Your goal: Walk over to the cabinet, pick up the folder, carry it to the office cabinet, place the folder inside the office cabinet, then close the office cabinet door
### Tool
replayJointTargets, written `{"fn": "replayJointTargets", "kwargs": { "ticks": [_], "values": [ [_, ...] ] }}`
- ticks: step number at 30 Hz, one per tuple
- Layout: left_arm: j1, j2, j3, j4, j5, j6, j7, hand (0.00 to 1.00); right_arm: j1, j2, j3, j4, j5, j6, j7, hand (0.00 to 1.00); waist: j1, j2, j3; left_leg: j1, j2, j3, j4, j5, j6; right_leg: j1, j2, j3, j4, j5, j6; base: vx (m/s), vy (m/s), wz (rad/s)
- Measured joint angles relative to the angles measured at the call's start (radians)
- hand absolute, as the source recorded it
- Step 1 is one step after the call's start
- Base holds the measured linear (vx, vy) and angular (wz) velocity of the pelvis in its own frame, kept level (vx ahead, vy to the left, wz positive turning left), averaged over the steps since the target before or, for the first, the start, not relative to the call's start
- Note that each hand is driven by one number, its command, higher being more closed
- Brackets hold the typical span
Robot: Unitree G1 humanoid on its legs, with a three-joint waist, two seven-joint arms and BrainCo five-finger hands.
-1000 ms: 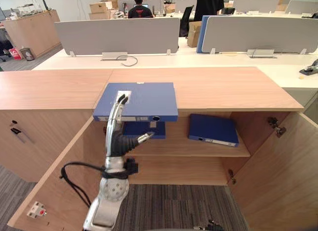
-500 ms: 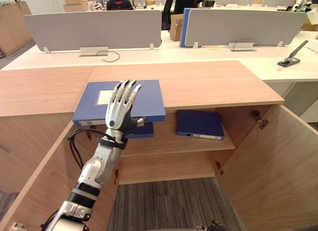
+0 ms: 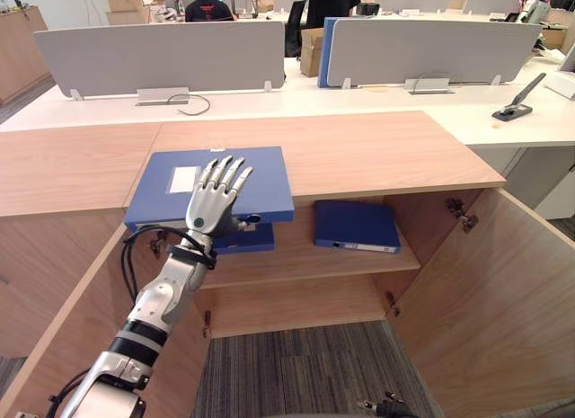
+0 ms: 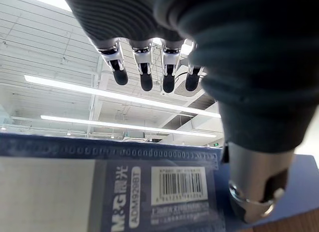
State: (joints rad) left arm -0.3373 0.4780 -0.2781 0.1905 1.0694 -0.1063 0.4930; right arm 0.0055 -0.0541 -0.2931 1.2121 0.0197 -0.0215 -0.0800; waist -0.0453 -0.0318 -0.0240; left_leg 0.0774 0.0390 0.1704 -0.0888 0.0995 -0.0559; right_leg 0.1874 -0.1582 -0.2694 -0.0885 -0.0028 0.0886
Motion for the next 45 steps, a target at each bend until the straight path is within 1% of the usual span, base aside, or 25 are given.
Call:
{"fn": "replayJointTargets", "kwargs": {
  "ticks": [6,17,20,21,28,30,36,44,45],
  "values": [
    [-0.002,0.002,0.000,0.037,0.000,0.000,-0.001,0.00,-0.004,0.000,0.000,0.000,0.000,0.000,0.000,0.00,0.000,0.000,0.000,0.006,0.000,0.000,0.000,0.000,0.000,0.005,0.000,0.000,0.000,0.000,0.000,-0.02,0.012,-0.01],
    [-0.001,0.005,0.002,0.119,-0.001,0.002,-0.033,0.00,-0.005,0.000,0.000,0.000,-0.001,0.000,0.000,0.00,-0.004,0.000,0.000,0.007,0.001,0.002,0.000,0.000,0.000,0.005,0.000,0.002,0.000,0.000,0.000,-0.01,0.007,0.00],
    [-0.001,0.007,0.001,0.149,0.019,0.002,-0.054,0.00,-0.005,0.000,0.001,0.000,-0.001,0.000,0.001,0.00,-0.006,0.000,0.000,0.007,0.001,0.003,0.000,0.000,0.000,0.005,0.000,0.003,0.000,0.000,0.000,0.00,0.000,0.00],
    [-0.001,0.009,0.001,0.158,0.034,0.001,-0.061,1.00,-0.005,0.000,0.001,0.000,-0.001,0.000,0.001,0.00,-0.007,0.000,0.000,0.007,0.001,0.003,0.000,-0.001,0.000,0.005,0.000,0.003,0.000,0.000,0.000,0.00,0.000,0.00],
    [-0.034,0.020,0.002,0.161,0.040,0.006,-0.061,1.00,-0.010,0.000,0.001,0.000,-0.002,0.001,0.005,0.00,-0.008,0.005,-0.003,0.010,0.001,0.007,0.000,-0.003,-0.002,0.005,0.000,0.007,0.000,0.000,0.000,0.00,0.000,0.00],
    [-0.037,0.020,0.002,0.161,0.040,0.008,-0.060,1.00,-0.011,-0.001,0.002,0.000,-0.002,0.002,0.011,0.00,-0.013,0.005,-0.004,0.010,0.001,0.007,0.000,-0.003,-0.002,0.005,0.000,0.007,0.000,0.000,0.000,0.00,0.000,0.00],
    [-0.043,0.028,0.001,0.171,0.071,0.012,-0.057,1.00,-0.012,-0.001,0.002,-0.001,-0.002,0.002,0.013,0.00,-0.015,0.007,-0.006,0.011,0.001,0.007,0.000,-0.003,-0.002,0.005,0.000,0.008,0.000,0.000,0.000,0.00,0.000,0.00],
    [-0.074,0.026,0.004,0.204,0.078,0.054,-0.057,1.00,-0.014,-0.001,0.002,-0.001,-0.002,0.003,0.013,0.00,-0.018,0.010,-0.011,0.011,0.001,0.007,0.000,-0.003,-0.002,0.005,0.000,0.008,0.000,0.000,0.000,0.00,0.000,0.00],
    [-0.073,0.014,0.009,0.198,0.078,0.059,-0.057,1.00,-0.013,-0.001,0.002,0.000,-0.002,0.003,0.013,0.00,-0.018,0.010,-0.011,0.011,0.001,0.007,0.000,-0.003,-0.002,0.005,0.000,0.008,0.000,0.000,0.000,0.00,0.000,0.00]
  ]
}}
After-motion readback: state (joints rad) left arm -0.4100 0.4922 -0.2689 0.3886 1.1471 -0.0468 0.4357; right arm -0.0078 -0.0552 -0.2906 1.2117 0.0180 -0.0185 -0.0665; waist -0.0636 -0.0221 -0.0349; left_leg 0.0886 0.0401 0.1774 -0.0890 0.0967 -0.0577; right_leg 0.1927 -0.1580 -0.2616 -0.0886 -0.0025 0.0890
